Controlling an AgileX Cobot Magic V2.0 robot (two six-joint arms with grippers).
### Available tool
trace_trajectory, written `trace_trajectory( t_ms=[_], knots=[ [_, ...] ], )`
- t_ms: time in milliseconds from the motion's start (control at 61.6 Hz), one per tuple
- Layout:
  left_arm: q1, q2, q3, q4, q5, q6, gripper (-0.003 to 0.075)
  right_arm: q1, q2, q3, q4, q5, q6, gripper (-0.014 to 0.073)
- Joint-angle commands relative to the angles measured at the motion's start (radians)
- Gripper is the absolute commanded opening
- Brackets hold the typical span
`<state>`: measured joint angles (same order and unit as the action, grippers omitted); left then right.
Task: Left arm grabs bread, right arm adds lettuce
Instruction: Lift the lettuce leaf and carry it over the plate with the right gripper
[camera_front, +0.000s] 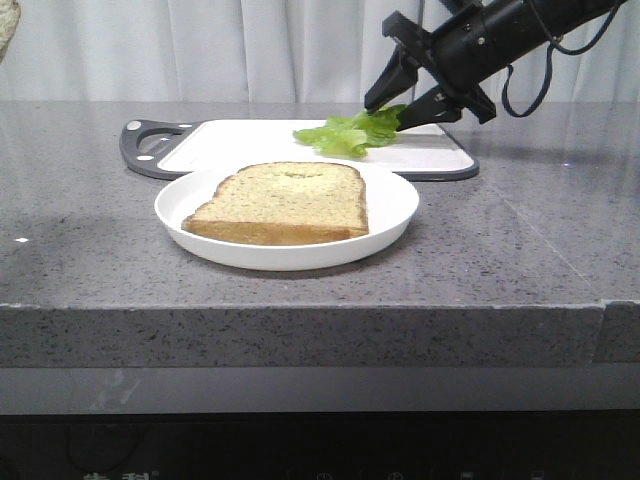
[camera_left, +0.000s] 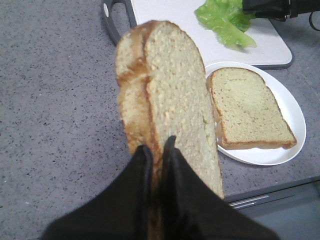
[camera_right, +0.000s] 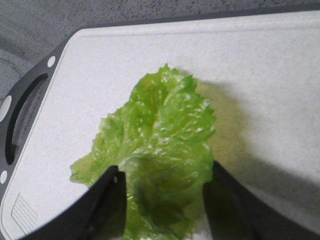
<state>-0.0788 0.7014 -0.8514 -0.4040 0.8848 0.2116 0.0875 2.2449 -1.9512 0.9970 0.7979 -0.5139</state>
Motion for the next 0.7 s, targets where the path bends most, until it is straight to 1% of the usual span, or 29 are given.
trace_trajectory(
  t_ms=[0, 65, 162, 292, 373, 503, 681],
  knots=[
    [0.004, -0.004, -0.029, -0.027, -0.065, -0.009, -0.002, -0.004, -0.059, -0.036, 0.054, -0.026, -0.015, 0.0216],
    [0.004, -0.004, -0.029, -0.027, -0.065, -0.009, -0.002, -0.004, -0.054, -0.036, 0.054, -0.028, -0.015, 0.0119],
    [0.004, -0.004, -0.029, -0.027, -0.065, -0.009, -0.002, -0.003, -0.049, -0.036, 0.059, -0.036, -0.015, 0.0016],
    [0.004, -0.004, -0.029, -0.027, -0.065, -0.009, -0.002, -0.003, -0.049, -0.036, 0.082, -0.045, -0.018, -0.0077],
    [0.004, -0.004, -0.029, -0.025, -0.065, -0.009, -0.002, -0.003, -0.051, -0.038, 0.127, -0.042, -0.041, -0.011],
    [0.004, -0.004, -0.029, -0.025, -0.065, -0.009, -0.002, -0.006, -0.079, -0.039, 0.201, -0.012, -0.083, -0.0118],
    [0.004, -0.004, -0.029, -0.023, -0.065, -0.009, -0.002, -0.007, -0.168, -0.039, 0.217, 0.035, -0.086, -0.0118]
  ],
)
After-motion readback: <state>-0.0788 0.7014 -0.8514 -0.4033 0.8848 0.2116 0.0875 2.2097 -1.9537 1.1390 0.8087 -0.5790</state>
